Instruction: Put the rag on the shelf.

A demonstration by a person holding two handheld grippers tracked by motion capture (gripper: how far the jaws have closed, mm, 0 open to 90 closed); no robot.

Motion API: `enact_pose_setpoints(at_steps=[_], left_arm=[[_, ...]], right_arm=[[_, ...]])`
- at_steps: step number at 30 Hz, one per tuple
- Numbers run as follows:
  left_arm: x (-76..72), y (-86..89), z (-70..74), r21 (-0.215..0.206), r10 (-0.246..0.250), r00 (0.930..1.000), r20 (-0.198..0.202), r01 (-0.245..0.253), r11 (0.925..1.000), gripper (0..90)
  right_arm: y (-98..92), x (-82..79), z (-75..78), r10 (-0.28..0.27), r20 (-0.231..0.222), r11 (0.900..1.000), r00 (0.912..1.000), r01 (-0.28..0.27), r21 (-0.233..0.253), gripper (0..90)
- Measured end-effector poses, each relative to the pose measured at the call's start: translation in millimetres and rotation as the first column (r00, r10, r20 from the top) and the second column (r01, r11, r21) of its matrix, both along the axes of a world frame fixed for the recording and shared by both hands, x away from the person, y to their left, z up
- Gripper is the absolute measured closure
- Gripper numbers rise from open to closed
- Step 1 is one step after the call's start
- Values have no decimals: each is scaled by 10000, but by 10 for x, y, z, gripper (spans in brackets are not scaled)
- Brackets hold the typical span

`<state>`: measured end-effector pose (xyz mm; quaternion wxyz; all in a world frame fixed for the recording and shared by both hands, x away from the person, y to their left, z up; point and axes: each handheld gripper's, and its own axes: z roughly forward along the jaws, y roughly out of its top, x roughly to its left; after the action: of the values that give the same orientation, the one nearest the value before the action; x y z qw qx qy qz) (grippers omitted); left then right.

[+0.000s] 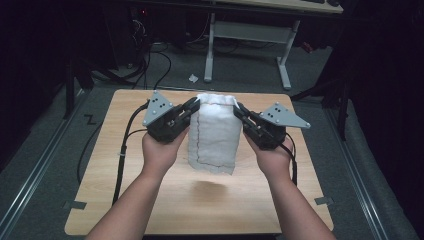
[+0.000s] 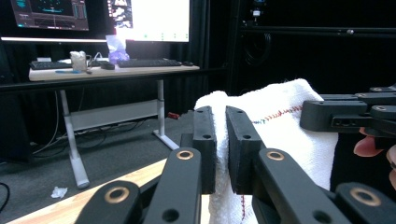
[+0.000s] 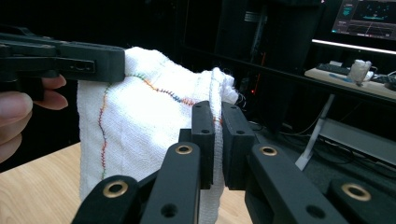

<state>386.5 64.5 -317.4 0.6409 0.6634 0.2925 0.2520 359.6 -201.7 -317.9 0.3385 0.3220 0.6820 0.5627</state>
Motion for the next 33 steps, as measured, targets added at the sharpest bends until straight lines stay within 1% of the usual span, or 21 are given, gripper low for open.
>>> enact_pose_setpoints(at_steps=[4,7,9,11,14,16,17,20,24,26,29,30,31,33], left_arm=[[119,-25,61,61,110,9999,100,-111,9999,833],[208,-55,135,366,279,9992,283,-290,9989,834],[280,-70,179,464,321,9989,353,-337,9984,833],[347,-80,210,552,407,9984,392,-428,9976,833],[470,-85,241,549,466,9986,267,-480,9973,833],[564,-71,254,484,390,9992,-26,-388,9981,834],[605,-63,257,392,381,9992,-149,-375,9985,834],[705,-51,263,358,472,9988,-123,-468,9983,834],[814,-51,265,226,463,9984,-313,-456,9987,834],[828,-58,270,270,450,9986,-296,-442,9987,834],[849,-89,286,466,467,9988,-160,-459,9979,833],[864,-98,290,447,477,9988,-135,-470,9979,833],[887,-108,295,509,477,9988,-111,-471,9976,833],[942,-130,305,674,503,9987,-67,-497,9965,833]], right_arm=[[-18,111,56,-67,-21,9997,10000,68,219,856],[-33,223,119,-109,-53,9990,9999,111,421,855],[-44,299,164,-103,-99,9984,9999,108,557,855],[-46,370,198,-137,-31,9981,9999,138,594,855],[-44,479,233,-180,-43,9978,9998,182,641,856],[-36,549,244,-189,-108,9972,9998,196,726,856],[-31,583,249,-231,-147,9975,9996,240,665,856],[-20,663,261,-157,-157,9974,9998,167,698,856],[6,749,273,-253,-261,9977,9993,269,628,856],[-8,784,279,-241,-379,9972,9990,267,705,856],[-28,822,282,-304,-402,9968,9987,333,732,856],[-33,836,283,-327,-409,9969,9986,355,695,856],[-38,851,287,-362,-427,9971,9984,390,647,856],[-51,892,289,-365,-476,9966,9982,398,717,856]])
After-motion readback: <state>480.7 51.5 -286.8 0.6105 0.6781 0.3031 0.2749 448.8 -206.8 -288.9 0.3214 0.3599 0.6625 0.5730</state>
